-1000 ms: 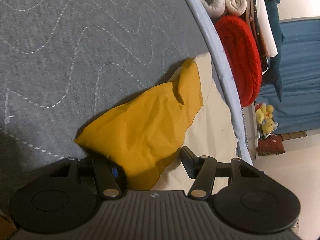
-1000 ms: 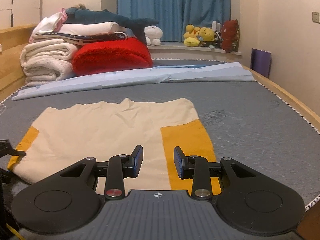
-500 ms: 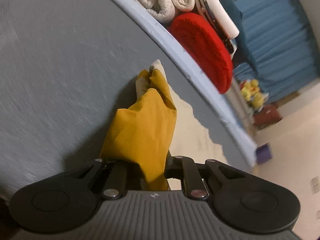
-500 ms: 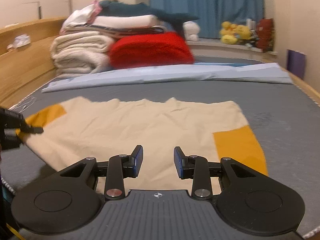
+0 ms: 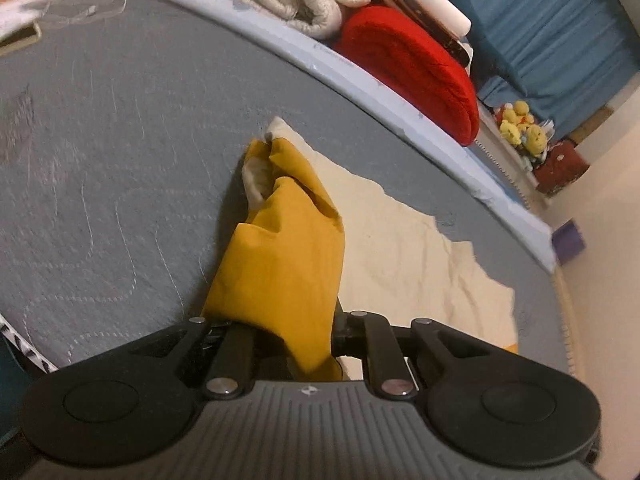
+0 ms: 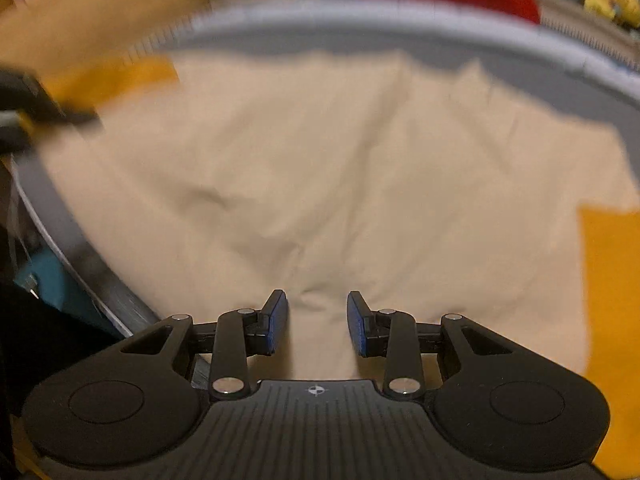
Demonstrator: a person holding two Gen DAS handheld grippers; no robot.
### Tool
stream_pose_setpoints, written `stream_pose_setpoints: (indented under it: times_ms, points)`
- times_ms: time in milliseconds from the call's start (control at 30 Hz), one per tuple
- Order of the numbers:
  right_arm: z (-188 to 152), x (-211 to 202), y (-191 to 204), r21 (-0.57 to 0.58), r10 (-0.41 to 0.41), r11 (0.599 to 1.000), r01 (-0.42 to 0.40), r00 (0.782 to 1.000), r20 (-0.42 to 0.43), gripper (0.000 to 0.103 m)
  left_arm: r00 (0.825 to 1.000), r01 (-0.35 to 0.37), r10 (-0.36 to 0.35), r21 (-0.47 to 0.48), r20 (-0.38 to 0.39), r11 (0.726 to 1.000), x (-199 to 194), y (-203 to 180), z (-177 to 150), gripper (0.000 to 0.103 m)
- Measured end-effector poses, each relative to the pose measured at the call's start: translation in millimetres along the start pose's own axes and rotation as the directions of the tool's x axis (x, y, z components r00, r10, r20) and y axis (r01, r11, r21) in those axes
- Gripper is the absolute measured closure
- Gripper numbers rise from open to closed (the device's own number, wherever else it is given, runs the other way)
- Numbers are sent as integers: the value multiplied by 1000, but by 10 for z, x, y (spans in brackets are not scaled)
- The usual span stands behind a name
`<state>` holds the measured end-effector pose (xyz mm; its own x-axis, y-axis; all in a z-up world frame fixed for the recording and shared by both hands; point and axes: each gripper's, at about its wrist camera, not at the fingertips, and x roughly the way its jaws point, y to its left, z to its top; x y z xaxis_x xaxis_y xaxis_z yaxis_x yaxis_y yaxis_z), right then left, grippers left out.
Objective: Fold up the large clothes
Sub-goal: 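Lift the yellow corner with the left tool and fold it over the jacket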
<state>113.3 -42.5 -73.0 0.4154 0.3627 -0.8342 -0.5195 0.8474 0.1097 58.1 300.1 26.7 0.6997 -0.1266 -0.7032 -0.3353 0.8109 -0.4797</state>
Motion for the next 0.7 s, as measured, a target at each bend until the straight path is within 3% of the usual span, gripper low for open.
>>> stream_pose_setpoints:
  times_ms: [133,267,467,700]
  points:
    - [98,205,61,18,-36,999,37,999,-22,67,999,-37,34,109,33,993,1,-247,-62,87]
    - [47,113,176,-1,-54,999,54,999,-9,68,997,-73,67,147,46,986,5,-277,-84,87]
    - [-64,-566,-75,20,-58,998,56,985,163,68,994,-100,95,108,48,989,-25,-296,-81,87]
    - [-362,-1442,-981,213,-182,969,124,943,279,68,981,-168,138,234,139,958,-41,-717,-233,87]
